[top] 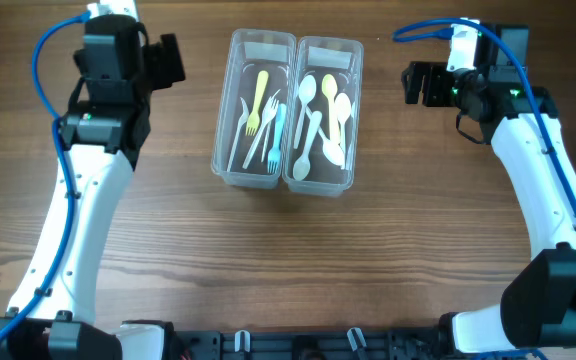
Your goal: Pack container
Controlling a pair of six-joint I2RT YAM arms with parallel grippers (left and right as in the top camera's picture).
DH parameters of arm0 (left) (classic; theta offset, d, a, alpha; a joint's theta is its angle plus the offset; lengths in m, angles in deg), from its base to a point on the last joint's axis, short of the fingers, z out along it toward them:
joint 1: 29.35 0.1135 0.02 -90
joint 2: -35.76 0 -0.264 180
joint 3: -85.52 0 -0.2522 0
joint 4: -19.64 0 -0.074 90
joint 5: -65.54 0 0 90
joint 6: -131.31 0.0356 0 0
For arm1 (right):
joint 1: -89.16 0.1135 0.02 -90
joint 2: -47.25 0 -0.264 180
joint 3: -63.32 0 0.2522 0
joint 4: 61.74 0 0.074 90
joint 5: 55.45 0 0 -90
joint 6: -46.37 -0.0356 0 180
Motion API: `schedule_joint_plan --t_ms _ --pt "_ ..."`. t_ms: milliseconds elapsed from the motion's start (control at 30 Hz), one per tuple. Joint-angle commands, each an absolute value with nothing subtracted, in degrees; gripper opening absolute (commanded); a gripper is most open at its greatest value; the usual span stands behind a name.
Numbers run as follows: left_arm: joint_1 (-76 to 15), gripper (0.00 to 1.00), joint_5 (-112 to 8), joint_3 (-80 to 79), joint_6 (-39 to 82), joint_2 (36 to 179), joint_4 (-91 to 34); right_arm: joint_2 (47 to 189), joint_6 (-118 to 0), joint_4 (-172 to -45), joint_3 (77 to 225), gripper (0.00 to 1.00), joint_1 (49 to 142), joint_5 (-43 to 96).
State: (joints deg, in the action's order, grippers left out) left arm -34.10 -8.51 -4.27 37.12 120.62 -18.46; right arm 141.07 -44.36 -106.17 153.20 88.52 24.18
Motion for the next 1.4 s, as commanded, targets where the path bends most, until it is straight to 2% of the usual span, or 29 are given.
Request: schedule_joint_plan --t_ms 0,933,1133,1367 --pt "-32.46 1.00 -6.83 -3.99 36.36 120.99 -20.91 140.46 -43.73 -106.00 153.31 1.00 88.54 24.70" --pt "-32.44 1.00 -6.83 -3.99 36.38 120.99 -22.26 139.17 -43.75 -106.02 153.31 1.00 88.82 24.70" --pt "-32.44 1.00 -6.83 -3.99 36.36 120.99 -22.26 125.53 -43.73 -106.02 153.31 1.00 93.17 24.70" --pt "-32.44 1.00 -6.83 -3.99 36.36 120.99 -22.26 100.92 -43.73 -106.02 153.31 1.00 99.47 24.68"
